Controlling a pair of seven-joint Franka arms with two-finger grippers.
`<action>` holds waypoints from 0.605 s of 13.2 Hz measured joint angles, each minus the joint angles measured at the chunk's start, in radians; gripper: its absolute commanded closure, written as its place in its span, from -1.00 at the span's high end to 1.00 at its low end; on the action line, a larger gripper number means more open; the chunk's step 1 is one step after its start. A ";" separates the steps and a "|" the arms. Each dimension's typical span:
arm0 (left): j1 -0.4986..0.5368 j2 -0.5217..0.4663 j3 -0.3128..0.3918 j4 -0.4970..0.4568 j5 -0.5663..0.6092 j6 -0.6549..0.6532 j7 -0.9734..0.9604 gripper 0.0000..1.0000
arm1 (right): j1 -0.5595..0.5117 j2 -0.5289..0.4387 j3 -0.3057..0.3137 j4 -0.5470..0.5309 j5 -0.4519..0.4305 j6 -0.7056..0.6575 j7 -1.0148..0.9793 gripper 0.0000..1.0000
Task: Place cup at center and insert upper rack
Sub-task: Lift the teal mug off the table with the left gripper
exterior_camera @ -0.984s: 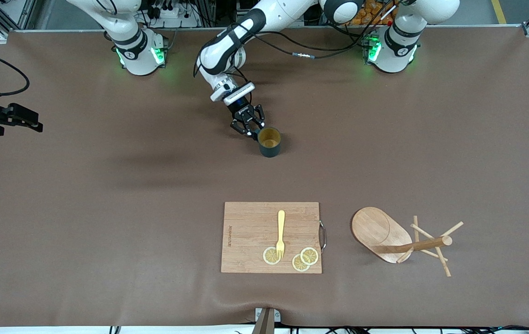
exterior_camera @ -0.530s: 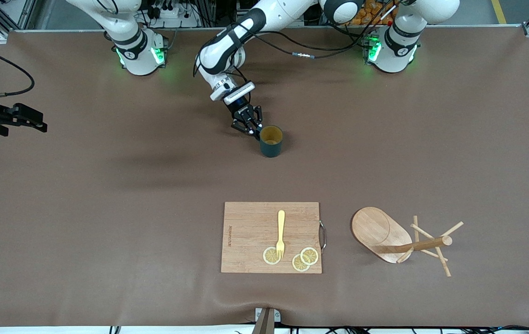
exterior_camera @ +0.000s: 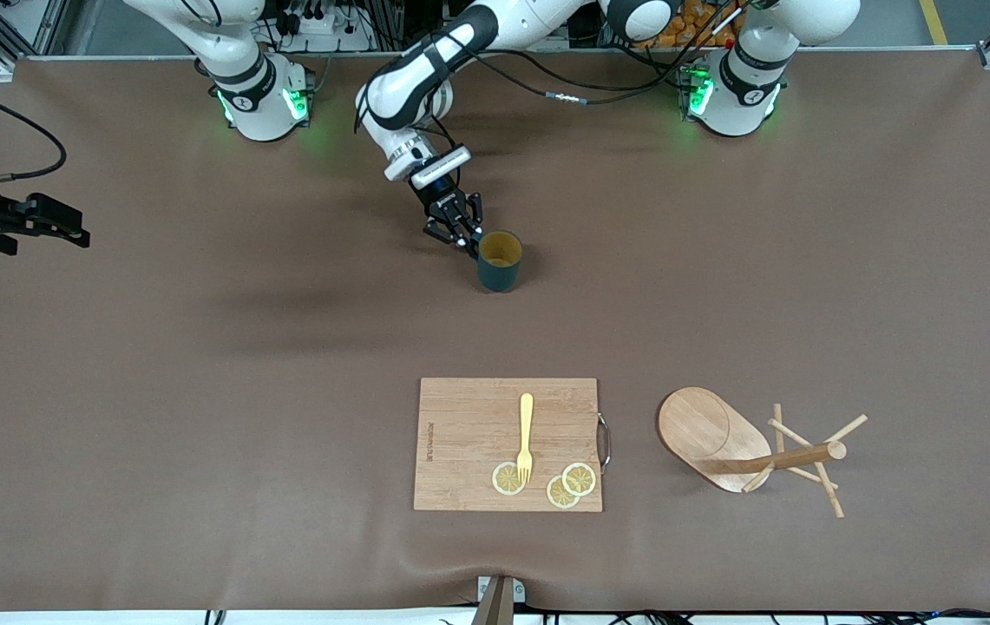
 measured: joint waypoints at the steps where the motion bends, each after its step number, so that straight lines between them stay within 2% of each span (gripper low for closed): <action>1: 0.000 -0.023 0.000 0.002 -0.017 0.000 0.000 -1.00 | 0.000 0.000 0.000 0.000 0.000 0.005 0.000 1.00; 8: 0.032 -0.215 0.000 0.012 -0.175 0.054 0.004 -1.00 | -0.001 -0.005 -0.005 0.000 0.001 0.024 0.003 1.00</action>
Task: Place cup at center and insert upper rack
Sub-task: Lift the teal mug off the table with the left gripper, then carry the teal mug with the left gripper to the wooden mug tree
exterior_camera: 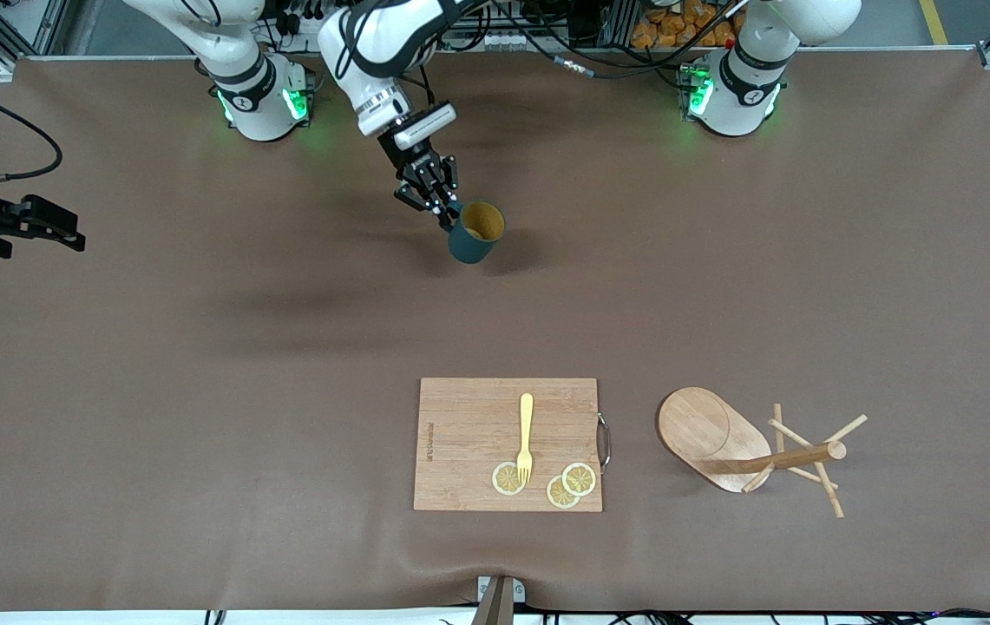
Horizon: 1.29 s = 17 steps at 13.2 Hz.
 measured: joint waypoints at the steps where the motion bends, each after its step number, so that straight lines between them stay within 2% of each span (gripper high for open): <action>1: 0.013 -0.029 0.000 0.001 -0.027 0.016 0.001 -1.00 | 0.000 -0.001 -0.002 0.000 0.000 0.000 0.000 1.00; 9: 0.126 -0.285 0.001 0.007 -0.298 0.148 0.062 -1.00 | -0.024 -0.004 -0.008 0.000 0.005 -0.002 0.000 1.00; 14: 0.246 -0.370 0.002 0.005 -0.528 0.287 0.128 -1.00 | -0.027 -0.004 -0.009 -0.001 0.021 -0.002 0.000 1.00; 17: 0.321 -0.420 0.003 0.004 -0.676 0.305 0.210 -1.00 | -0.027 -0.004 -0.008 -0.001 0.023 -0.003 0.000 1.00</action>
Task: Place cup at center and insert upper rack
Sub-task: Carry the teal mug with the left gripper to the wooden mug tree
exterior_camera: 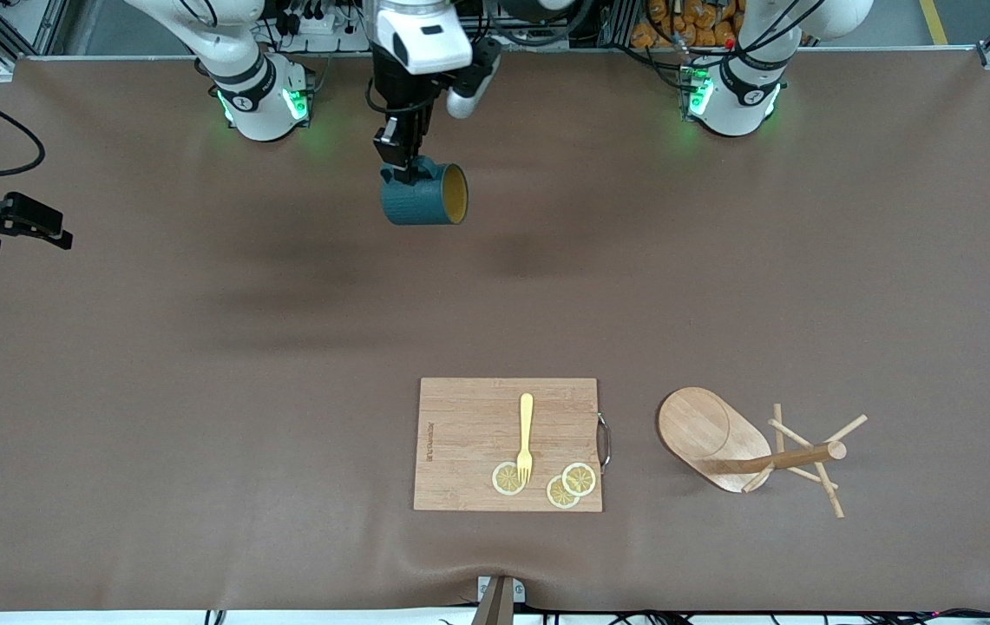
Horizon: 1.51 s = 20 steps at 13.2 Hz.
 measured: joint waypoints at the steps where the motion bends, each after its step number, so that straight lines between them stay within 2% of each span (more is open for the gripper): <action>1: 0.026 -0.016 0.000 0.000 -0.050 0.000 0.031 -1.00 | 0.000 0.000 0.000 0.000 0.000 0.000 0.000 1.00; 9: 0.289 -0.048 0.005 -0.010 -0.446 0.089 0.326 -1.00 | 0.000 0.000 0.004 -0.002 0.001 -0.002 0.000 1.00; 14: 0.450 -0.047 0.009 -0.028 -0.654 0.096 0.525 -1.00 | 0.001 0.000 0.012 -0.002 0.002 -0.009 0.000 1.00; 18: 0.601 -0.039 0.010 -0.052 -0.863 0.095 0.704 -1.00 | 0.019 0.000 0.017 -0.001 0.003 -0.010 0.000 1.00; 20: 0.657 -0.022 0.010 -0.061 -0.903 0.093 0.749 -1.00 | 0.027 0.000 0.018 0.000 0.003 -0.014 0.011 1.00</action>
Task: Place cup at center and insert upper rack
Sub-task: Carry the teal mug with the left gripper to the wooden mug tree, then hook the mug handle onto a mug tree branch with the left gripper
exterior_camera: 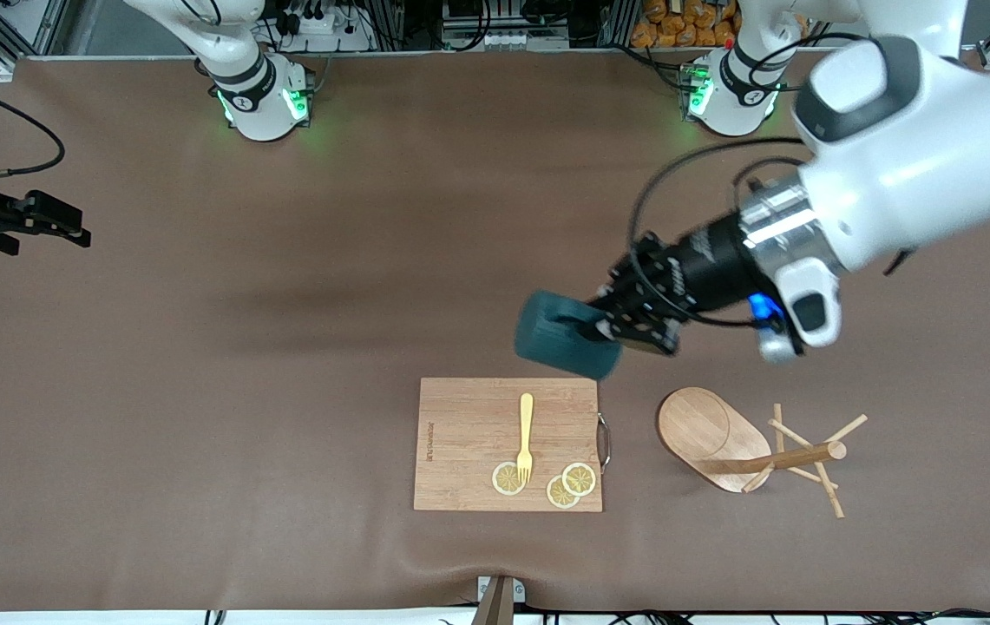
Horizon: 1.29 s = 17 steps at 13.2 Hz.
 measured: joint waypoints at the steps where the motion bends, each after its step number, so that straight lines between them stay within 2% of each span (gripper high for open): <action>1: 0.018 0.011 -0.001 -0.001 -0.010 0.000 0.006 -1.00 | 0.002 -0.001 0.000 0.000 0.000 -0.005 0.007 1.00; 6: 0.106 0.056 -0.001 -0.002 -0.031 -0.014 0.049 -1.00 | 0.003 -0.046 -0.003 -0.009 0.000 -0.019 0.010 1.00; 11: 0.229 0.103 -0.001 -0.005 -0.142 -0.051 0.126 -1.00 | 0.017 -0.079 -0.001 -0.038 0.000 -0.022 0.018 1.00; 17: 0.289 0.146 -0.001 -0.008 -0.155 -0.149 0.241 -1.00 | 0.024 -0.079 0.000 -0.047 0.000 -0.036 0.054 1.00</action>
